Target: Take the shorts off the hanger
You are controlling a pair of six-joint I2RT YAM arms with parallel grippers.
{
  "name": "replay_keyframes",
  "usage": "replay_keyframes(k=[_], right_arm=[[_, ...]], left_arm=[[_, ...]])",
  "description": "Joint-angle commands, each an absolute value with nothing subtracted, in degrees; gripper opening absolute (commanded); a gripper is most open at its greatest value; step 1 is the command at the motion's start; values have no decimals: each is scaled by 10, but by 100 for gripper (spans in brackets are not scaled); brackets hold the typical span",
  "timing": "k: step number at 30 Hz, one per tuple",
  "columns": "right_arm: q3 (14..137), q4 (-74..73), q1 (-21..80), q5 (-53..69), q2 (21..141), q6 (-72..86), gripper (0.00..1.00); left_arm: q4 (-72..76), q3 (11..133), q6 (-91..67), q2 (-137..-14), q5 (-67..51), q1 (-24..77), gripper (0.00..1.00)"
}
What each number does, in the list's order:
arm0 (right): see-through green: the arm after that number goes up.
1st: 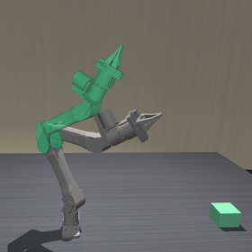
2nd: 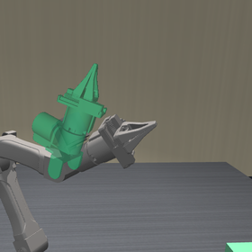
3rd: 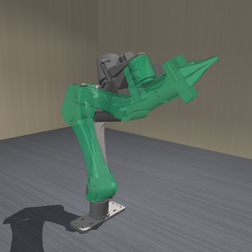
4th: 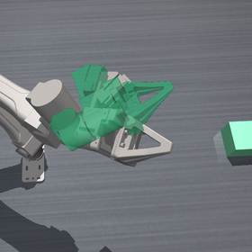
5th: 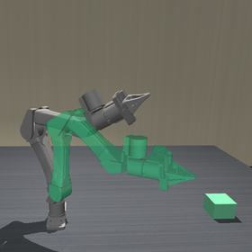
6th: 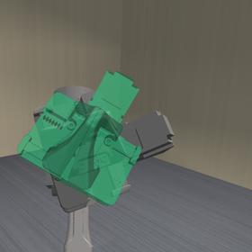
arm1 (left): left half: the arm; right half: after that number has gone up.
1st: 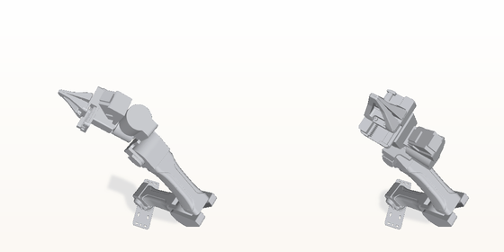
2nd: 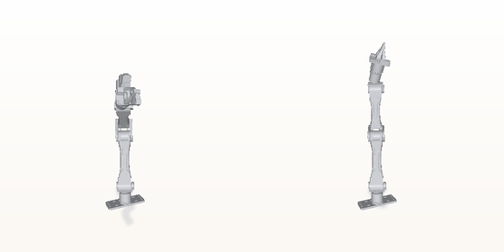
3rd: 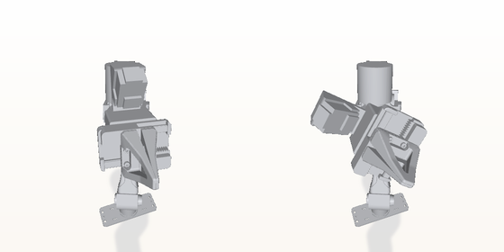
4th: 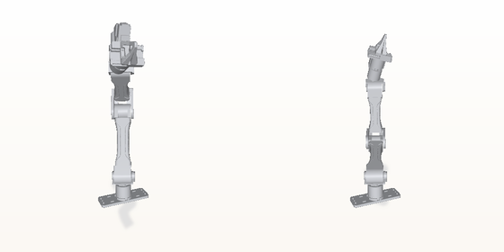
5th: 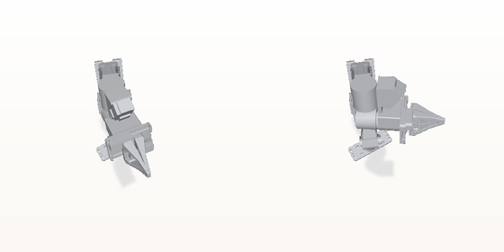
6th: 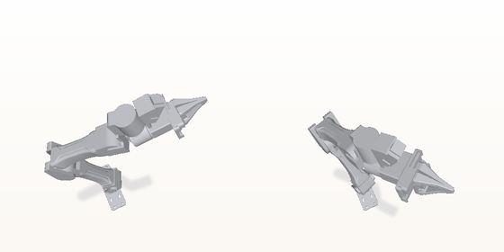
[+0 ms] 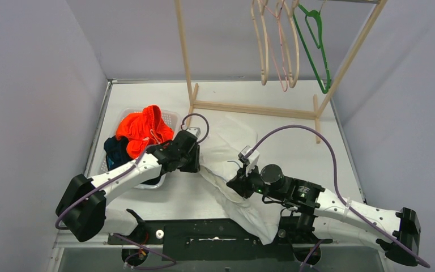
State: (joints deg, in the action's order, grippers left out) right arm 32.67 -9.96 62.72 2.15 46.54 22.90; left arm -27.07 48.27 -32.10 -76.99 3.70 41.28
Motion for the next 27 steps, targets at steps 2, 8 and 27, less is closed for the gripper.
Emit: replay_keyframes(k=[2,8,27], right_arm=[[326,-58,634,160,462,217,0],[306,-79,635,163,404,202,0],[231,114,635,-199,406,292,0]], left_arm=[[-253,529,-309,-775,62,410,6],[-288,523,-326,-790,116,369,0],[-154,431,-394,-663,-31,355,40]])
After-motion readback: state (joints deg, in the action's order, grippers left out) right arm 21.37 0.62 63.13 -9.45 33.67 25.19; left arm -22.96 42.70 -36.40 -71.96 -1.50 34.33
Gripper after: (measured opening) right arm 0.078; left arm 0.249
